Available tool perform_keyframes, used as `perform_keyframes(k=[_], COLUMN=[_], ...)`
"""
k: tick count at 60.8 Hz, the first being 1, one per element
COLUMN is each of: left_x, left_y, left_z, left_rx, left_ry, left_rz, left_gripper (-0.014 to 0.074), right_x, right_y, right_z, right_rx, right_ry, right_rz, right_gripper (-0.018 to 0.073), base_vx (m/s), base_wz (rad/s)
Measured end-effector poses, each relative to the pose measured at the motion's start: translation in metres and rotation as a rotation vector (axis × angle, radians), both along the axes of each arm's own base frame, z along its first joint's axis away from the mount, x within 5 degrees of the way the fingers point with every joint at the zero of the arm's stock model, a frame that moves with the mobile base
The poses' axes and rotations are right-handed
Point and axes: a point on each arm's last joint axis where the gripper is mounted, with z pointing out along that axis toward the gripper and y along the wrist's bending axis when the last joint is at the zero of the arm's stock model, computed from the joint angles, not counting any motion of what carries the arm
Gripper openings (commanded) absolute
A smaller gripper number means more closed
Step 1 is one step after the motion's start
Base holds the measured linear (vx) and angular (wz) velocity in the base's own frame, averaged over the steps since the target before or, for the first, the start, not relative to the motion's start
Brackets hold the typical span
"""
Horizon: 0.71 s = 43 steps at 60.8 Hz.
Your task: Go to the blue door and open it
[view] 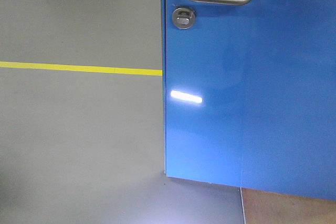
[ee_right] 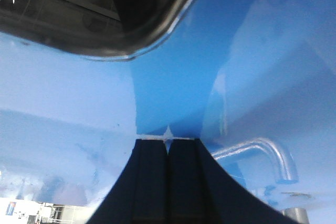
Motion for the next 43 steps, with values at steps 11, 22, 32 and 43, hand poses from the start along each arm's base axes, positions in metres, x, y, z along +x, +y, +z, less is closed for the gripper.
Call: perform_keyframes(k=[11,22,32,43], left_x=[0.0,0.0,0.0,0.0], left_y=[0.0,0.0,0.0,0.0], left_z=[0.0,0.0,0.0,0.0], left_rx=[0.0,0.0,0.0,0.0], left_ry=[0.0,0.0,0.0,0.0], left_rz=[0.0,0.0,0.0,0.0], left_gripper=[0.007,0.007,0.007,0.007], right_x=[-0.017,-0.074,-0.137,-0.195], right_y=[0.0,-0.007,-0.016,-0.027], right_z=[-0.006,-0.03,-0.078,-0.13], right_rx=[-0.046,-0.249,-0.606,-0.965], right_ry=[-0.001,0.012,0.079,0.066], right_rz=[-0.033,-0.098,-0.099,-0.109], right_gripper=[0.0002,0.0002,0.0002,0.0002], base_vx=[0.0,0.0,0.0,0.0], base_wz=[0.0,0.0,0.0,0.0])
